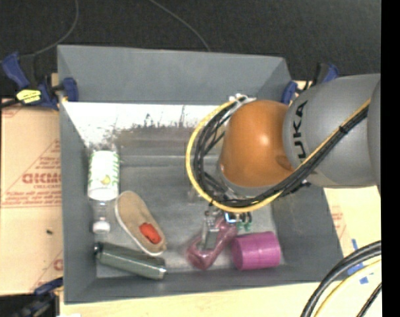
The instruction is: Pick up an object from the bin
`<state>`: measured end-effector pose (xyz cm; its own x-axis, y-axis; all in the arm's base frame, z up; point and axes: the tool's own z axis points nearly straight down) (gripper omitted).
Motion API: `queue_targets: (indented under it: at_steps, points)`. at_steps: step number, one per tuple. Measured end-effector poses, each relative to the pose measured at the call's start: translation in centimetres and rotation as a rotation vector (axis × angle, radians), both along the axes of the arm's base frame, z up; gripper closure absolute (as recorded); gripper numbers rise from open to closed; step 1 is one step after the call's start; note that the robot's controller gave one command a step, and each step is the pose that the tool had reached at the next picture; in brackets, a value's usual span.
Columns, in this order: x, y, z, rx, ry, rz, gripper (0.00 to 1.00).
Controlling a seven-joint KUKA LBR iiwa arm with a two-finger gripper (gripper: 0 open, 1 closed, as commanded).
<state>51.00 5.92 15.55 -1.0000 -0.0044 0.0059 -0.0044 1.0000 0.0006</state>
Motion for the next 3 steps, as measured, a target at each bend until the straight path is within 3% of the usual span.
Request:
queue_targets:
  at_steps: [1, 2, 3]
  points:
    - [0.2, 0.0, 0.4, 0.001, -0.008, -0.003, 0.0]
    - [-3.5, -0.6, -7.0, 0.002, 0.0, 0.02, 0.0]
    - [-2.5, -10.0, -6.9, 0.0, -0.013, -0.034, 1.0]
